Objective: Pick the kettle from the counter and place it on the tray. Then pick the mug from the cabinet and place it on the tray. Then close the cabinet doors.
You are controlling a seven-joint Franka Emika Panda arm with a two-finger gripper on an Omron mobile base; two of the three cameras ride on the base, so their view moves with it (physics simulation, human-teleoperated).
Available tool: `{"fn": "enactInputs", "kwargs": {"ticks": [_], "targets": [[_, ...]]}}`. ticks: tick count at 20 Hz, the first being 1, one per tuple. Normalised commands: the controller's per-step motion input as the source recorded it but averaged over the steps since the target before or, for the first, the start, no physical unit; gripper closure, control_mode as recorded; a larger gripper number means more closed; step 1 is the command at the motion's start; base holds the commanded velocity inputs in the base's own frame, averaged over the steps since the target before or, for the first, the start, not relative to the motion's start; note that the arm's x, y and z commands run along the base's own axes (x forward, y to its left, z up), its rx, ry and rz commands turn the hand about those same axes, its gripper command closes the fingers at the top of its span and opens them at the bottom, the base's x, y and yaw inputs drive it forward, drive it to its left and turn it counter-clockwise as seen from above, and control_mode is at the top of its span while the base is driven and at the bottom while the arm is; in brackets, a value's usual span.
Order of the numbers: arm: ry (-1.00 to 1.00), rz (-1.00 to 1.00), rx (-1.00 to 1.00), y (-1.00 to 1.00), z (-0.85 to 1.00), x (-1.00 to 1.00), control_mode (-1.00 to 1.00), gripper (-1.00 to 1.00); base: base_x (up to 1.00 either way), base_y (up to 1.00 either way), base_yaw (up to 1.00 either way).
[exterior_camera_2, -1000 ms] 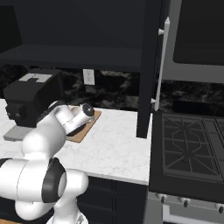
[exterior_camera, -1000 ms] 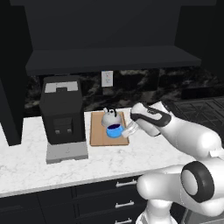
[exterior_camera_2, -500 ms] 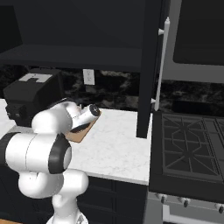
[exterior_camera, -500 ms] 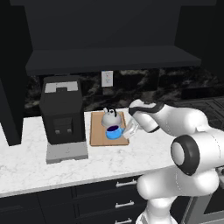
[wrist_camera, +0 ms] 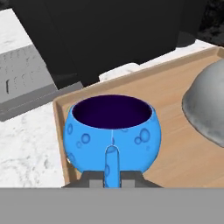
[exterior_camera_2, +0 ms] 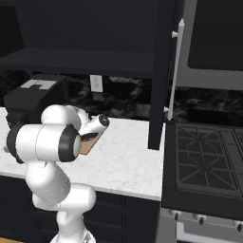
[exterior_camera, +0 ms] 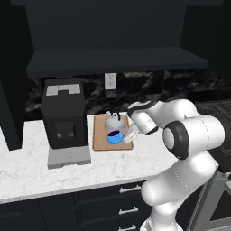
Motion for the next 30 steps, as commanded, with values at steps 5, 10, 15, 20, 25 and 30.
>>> {"fn": "enactInputs", "kwargs": {"ticks": [5,10,15,20,25,30], "targets": [[0.00,0.00,-0.01,0.09,-0.18,0.26,-1.00,1.00,0.00,0.00,0.00],[0.00,0.00,-0.02,0.03,-0.24,0.21,-1.00,1.00,0.00,0.00,0.00],[0.00,0.00,-0.04,0.00,-0.12,0.03,-1.00,-1.00,0.00,0.00,0.00],[-0.02,0.00,-0.02,0.00,0.04,-0.04,-1.00,-1.00,0.00,0.00,0.00],[-0.08,-0.02,0.00,0.00,0.31,-0.23,-1.00,-1.00,0.00,0.00,0.00],[0.00,-0.14,0.03,0.00,0.47,-0.42,-1.00,-1.00,0.00,0.00,0.00]]}}
